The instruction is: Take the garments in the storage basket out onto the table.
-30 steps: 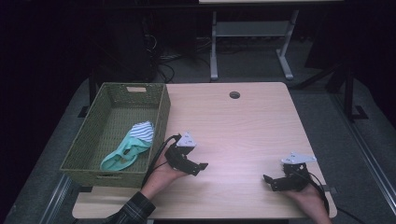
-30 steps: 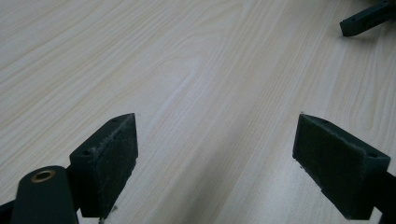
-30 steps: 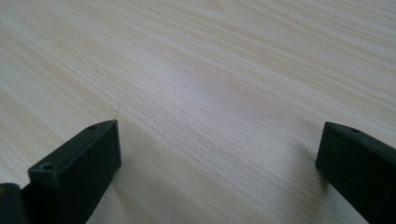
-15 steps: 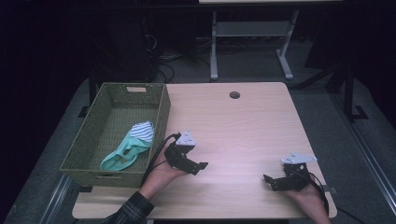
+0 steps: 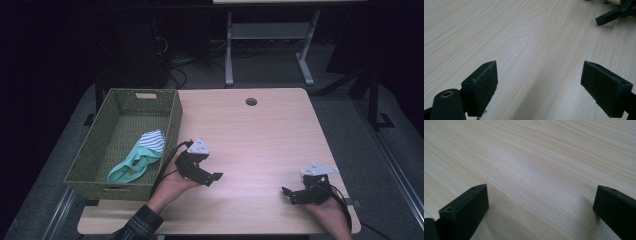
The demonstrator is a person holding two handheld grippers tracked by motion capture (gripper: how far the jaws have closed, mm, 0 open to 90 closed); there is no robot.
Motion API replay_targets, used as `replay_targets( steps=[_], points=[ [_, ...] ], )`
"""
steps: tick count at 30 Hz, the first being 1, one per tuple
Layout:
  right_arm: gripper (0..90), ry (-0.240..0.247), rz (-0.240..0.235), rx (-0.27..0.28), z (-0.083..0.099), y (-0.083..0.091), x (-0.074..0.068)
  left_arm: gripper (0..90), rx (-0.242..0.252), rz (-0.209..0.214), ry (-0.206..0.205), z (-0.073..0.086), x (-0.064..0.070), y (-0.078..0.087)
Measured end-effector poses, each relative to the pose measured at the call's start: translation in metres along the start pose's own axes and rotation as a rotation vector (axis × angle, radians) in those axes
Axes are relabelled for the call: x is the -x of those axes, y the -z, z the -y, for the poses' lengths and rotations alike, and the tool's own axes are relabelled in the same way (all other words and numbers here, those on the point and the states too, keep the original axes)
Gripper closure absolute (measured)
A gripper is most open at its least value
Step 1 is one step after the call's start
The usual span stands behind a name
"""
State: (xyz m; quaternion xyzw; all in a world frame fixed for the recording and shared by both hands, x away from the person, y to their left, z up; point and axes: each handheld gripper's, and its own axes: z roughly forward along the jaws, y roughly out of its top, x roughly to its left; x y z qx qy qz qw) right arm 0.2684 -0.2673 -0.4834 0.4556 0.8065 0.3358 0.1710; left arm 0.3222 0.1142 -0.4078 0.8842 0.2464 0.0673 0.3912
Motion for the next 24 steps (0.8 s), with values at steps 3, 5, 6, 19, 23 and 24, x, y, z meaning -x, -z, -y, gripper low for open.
replay_targets(
  steps=[3,5,6,19,23,24],
  points=[
    [0.0,0.003,0.001,0.000,0.000,0.000,-0.001,13.3,-0.001,0.004,-0.003,-0.002,0.000,0.002],
    [0.0,0.005,0.000,0.000,0.000,0.000,0.000,13.3,-0.003,0.006,-0.002,-0.003,0.000,0.003],
    [0.0,0.004,0.000,0.000,0.000,0.000,0.000,13.3,0.001,0.008,0.000,-0.004,0.000,0.003],
    [0.0,0.001,-0.001,0.000,0.000,0.000,-0.001,13.3,0.030,0.035,-0.019,-0.015,-0.002,0.015],
    [0.0,0.002,-0.001,0.001,0.000,0.000,-0.001,13.3,0.030,0.025,-0.029,-0.018,-0.003,0.017],
    [0.0,0.001,-0.001,0.001,0.000,0.000,-0.001,13.3,0.031,0.028,-0.027,-0.018,-0.004,0.017]
  ],
)
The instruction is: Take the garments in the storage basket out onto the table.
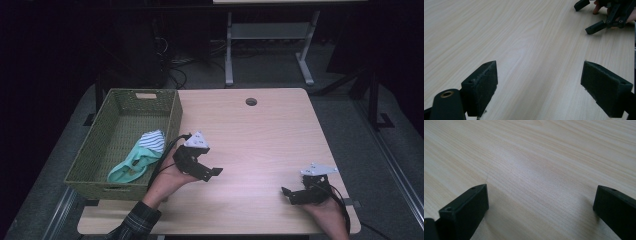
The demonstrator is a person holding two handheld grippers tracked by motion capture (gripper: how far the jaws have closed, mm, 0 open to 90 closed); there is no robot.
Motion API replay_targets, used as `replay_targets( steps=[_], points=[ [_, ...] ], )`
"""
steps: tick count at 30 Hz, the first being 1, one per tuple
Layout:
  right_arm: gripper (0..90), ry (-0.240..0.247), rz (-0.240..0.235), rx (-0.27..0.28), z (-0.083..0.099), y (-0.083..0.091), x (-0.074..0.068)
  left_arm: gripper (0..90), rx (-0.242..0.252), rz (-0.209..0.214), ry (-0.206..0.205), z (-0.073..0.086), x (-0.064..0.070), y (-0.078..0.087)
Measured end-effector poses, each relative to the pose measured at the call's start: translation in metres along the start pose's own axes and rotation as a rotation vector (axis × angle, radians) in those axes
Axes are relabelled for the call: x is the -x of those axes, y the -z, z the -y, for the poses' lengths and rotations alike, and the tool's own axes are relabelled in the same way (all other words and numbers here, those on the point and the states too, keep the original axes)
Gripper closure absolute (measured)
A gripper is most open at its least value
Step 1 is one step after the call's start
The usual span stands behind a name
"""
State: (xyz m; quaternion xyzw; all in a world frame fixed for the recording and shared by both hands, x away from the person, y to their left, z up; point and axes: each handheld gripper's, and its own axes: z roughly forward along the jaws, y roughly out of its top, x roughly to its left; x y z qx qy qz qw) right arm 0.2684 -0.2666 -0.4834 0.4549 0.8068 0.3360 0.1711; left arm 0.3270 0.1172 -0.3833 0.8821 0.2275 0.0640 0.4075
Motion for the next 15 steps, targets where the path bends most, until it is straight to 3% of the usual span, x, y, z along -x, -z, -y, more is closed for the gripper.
replay_targets(
  steps=[15],
  points=[
    [0.0,0.000,-0.001,0.000,0.000,0.000,0.000,13.4,0.020,0.000,-0.009,-0.004,-0.008,0.012]
  ],
)
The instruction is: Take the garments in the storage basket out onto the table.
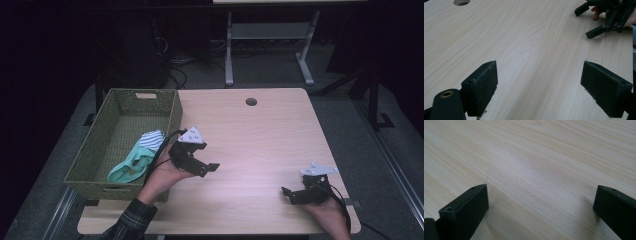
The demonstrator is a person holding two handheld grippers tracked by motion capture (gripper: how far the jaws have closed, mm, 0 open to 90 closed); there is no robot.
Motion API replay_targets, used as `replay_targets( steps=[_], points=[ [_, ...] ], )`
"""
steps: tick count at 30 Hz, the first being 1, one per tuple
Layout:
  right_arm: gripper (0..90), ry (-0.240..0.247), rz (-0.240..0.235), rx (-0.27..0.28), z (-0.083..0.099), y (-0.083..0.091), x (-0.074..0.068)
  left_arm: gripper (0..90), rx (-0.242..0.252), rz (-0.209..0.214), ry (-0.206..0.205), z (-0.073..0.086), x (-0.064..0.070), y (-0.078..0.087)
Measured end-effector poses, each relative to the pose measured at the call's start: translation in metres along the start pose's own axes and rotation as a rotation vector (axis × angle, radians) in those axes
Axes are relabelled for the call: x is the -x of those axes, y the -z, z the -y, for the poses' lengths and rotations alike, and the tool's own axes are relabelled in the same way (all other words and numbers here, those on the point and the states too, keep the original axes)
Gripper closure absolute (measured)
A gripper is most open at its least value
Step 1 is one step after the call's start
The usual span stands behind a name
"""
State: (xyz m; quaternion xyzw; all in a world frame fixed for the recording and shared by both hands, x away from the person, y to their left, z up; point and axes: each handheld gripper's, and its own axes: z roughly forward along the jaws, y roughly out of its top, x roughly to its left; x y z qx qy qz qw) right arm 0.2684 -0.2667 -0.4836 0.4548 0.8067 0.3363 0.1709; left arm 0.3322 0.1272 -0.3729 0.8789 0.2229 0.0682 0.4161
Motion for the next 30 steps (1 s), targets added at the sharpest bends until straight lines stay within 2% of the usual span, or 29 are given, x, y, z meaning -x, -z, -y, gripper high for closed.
replay_targets(
  steps=[6,12,16,20,30],
  points=[
    [0.0,0.001,0.000,0.000,0.000,0.000,0.000,13.6,0.007,0.001,-0.008,-0.003,-0.002,0.007],
    [0.0,0.001,0.000,0.000,0.000,0.000,0.000,13.6,0.016,-0.002,0.002,-0.004,-0.004,0.014],
    [0.0,0.001,0.000,0.001,0.000,0.000,0.000,13.6,0.039,-0.012,0.019,-0.004,-0.007,0.021],
    [0.0,0.001,0.000,0.000,0.000,0.000,0.000,13.6,0.049,-0.022,0.019,-0.004,-0.009,0.027],
    [0.0,0.000,0.000,0.000,0.000,0.000,0.000,13.6,0.058,-0.045,0.034,-0.001,-0.015,0.038]
  ],
)
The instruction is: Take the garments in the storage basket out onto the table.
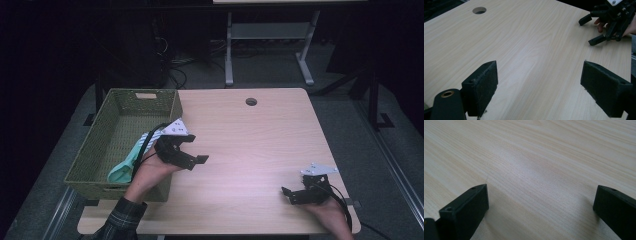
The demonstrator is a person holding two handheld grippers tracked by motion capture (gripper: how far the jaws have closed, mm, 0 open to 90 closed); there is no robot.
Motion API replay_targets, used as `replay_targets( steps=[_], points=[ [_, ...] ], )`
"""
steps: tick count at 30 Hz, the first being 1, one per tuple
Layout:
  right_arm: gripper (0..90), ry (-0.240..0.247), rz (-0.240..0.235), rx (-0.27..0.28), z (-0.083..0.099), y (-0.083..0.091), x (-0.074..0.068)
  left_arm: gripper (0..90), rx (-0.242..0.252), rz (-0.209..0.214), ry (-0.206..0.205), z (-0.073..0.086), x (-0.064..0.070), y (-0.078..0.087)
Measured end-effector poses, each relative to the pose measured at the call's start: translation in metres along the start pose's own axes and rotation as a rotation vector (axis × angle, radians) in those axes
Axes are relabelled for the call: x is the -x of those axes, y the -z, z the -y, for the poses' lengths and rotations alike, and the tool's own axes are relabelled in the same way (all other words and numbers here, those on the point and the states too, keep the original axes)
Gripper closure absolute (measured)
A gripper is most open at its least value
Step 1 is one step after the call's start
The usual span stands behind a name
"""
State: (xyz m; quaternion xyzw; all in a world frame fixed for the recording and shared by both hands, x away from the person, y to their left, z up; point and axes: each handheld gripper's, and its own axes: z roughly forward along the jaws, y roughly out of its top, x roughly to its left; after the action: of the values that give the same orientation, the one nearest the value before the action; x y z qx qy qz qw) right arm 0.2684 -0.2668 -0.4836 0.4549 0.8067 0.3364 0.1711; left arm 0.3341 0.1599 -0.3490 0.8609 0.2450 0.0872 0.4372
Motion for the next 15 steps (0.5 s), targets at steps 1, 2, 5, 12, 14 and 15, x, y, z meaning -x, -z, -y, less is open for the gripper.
replay_targets(
  steps=[1,2,5,12,14,15],
  points=[
    [0.0,0.000,0.000,0.000,0.000,0.000,0.000,13.6,0.002,-0.004,-0.001,0.000,-0.001,0.001],
    [0.0,0.000,0.000,0.000,0.000,0.000,0.000,13.6,0.002,-0.007,0.001,0.001,-0.002,0.003],
    [0.0,0.000,0.000,0.000,0.000,0.000,0.000,13.6,0.005,-0.015,0.010,0.002,-0.004,0.006],
    [0.0,-0.001,0.000,0.000,0.000,0.000,0.000,13.6,0.010,-0.032,0.016,0.004,-0.008,0.012],
    [0.0,-0.001,0.001,0.000,0.000,0.000,0.000,13.6,0.011,-0.038,0.019,0.005,-0.010,0.014],
    [0.0,-0.002,0.001,0.001,0.000,0.000,0.000,13.6,0.010,-0.045,0.019,0.006,-0.011,0.016]
  ],
)
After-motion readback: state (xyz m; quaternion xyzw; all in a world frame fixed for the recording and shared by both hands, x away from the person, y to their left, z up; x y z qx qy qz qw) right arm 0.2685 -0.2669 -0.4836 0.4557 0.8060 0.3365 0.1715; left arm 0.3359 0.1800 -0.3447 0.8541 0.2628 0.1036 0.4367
